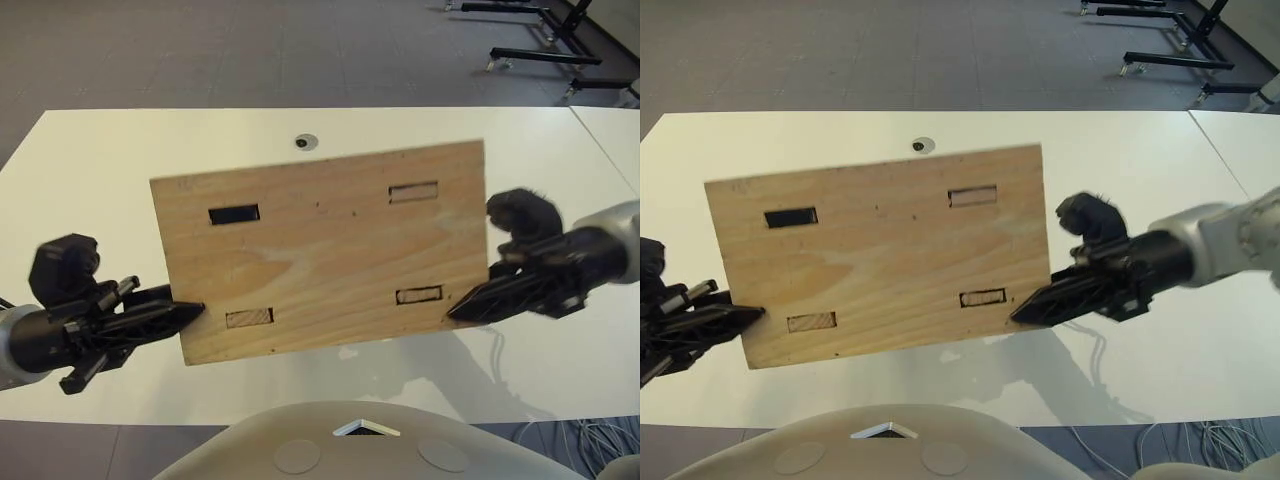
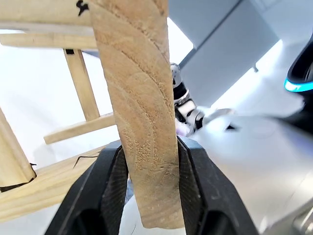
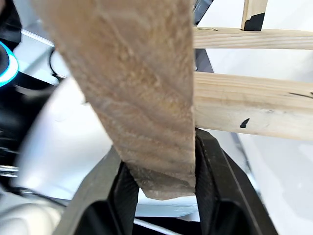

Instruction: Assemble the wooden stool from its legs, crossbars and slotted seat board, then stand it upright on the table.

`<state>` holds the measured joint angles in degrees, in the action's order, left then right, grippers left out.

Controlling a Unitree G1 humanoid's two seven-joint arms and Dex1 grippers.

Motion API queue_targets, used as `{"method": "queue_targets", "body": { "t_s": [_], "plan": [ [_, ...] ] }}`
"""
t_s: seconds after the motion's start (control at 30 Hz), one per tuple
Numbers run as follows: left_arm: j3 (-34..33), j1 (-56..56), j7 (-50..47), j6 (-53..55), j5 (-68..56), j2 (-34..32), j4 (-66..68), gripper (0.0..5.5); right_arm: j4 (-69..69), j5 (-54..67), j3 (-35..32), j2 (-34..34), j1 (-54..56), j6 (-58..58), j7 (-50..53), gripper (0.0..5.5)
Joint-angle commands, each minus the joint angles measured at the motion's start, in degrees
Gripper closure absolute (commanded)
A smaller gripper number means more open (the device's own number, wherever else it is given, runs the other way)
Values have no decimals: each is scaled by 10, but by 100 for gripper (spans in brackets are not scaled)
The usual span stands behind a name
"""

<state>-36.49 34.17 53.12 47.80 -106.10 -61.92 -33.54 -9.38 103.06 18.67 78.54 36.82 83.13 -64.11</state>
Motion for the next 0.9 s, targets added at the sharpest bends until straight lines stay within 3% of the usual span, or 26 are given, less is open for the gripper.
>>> {"method": "queue_targets", "body": {
  "t_s": [0.03, 0.23, 0.37, 0.47, 0.5, 0.57, 0.73, 0.9],
  "plan": [
    [-68, -84, -94, -10, -69, 34, 68, 418, 79, 99, 167, 42, 126, 93, -112, 412],
    [-16, -100, -213, 10, -69, 99, 65, 418, 117, 99, 335, 35, 188, 94, -117, 407],
    [13, -129, -226, 51, -69, 122, 97, 418, 108, 99, 440, 53, 209, 94, -189, 406],
    [17, -152, -238, 74, -69, 125, 124, 418, 98, 99, 483, 65, 220, 94, -203, 405],
    [16, -157, -239, 82, -69, 124, 130, 418, 99, 99, 484, 63, 212, 93, -194, 405],
    [13, -171, -252, 92, -69, 127, 144, 350, 112, 99, 488, 53, 205, 93, -187, 341],
    [-1, -190, -275, 104, -69, 142, 155, 274, 137, 99, 488, 35, 213, 93, -193, 249],
    [-8, -183, -288, 106, -69, 138, 143, 199, 133, 99, 401, 21, 153, 27, -129, 161]
  ]
}}
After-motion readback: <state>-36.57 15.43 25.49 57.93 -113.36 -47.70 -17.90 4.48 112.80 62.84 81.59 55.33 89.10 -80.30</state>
